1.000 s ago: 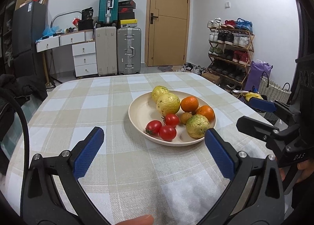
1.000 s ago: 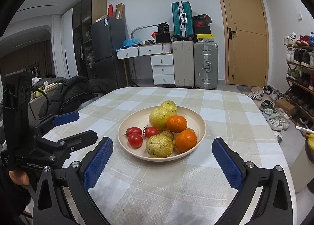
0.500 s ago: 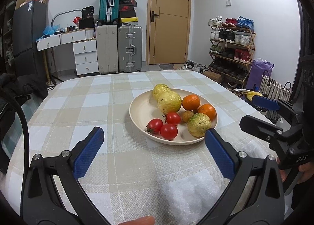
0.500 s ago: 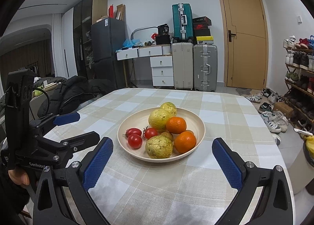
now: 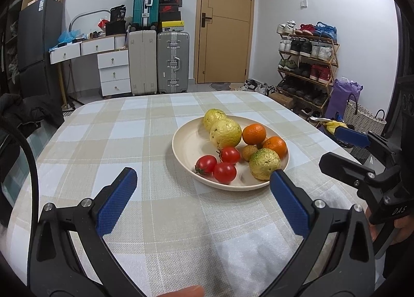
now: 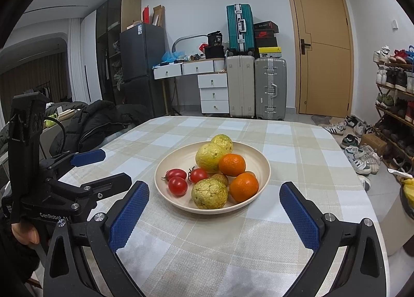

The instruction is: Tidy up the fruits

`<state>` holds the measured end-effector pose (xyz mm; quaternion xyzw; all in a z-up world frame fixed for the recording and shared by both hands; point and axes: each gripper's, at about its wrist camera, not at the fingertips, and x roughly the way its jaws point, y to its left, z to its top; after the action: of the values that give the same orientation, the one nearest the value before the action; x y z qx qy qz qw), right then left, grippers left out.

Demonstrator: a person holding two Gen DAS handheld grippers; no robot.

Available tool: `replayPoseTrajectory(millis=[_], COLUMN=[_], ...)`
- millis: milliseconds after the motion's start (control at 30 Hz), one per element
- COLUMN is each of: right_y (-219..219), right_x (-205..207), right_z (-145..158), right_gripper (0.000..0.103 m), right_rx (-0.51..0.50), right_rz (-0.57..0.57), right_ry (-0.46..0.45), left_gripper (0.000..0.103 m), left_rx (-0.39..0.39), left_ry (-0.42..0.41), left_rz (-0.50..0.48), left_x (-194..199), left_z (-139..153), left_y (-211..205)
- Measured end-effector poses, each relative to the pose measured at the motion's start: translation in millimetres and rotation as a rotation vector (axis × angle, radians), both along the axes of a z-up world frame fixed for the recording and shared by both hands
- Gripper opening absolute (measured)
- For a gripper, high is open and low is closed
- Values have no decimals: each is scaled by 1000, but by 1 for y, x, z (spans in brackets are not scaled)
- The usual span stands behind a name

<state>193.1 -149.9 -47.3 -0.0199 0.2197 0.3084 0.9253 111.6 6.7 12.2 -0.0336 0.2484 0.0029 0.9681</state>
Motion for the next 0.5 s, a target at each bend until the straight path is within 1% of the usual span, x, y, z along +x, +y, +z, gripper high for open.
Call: replayPoseTrajectory(millis=[500], right_y=[-1], right_x=[1], right_z=[0], right_gripper=[103], right_rx=[1], right_rz=[-3], right_ry=[3], left_gripper=[103], left_rx=[-1], left_ry=[1], left_rz=[-1], left_x=[0], left_z=[-1], left_y=[1])
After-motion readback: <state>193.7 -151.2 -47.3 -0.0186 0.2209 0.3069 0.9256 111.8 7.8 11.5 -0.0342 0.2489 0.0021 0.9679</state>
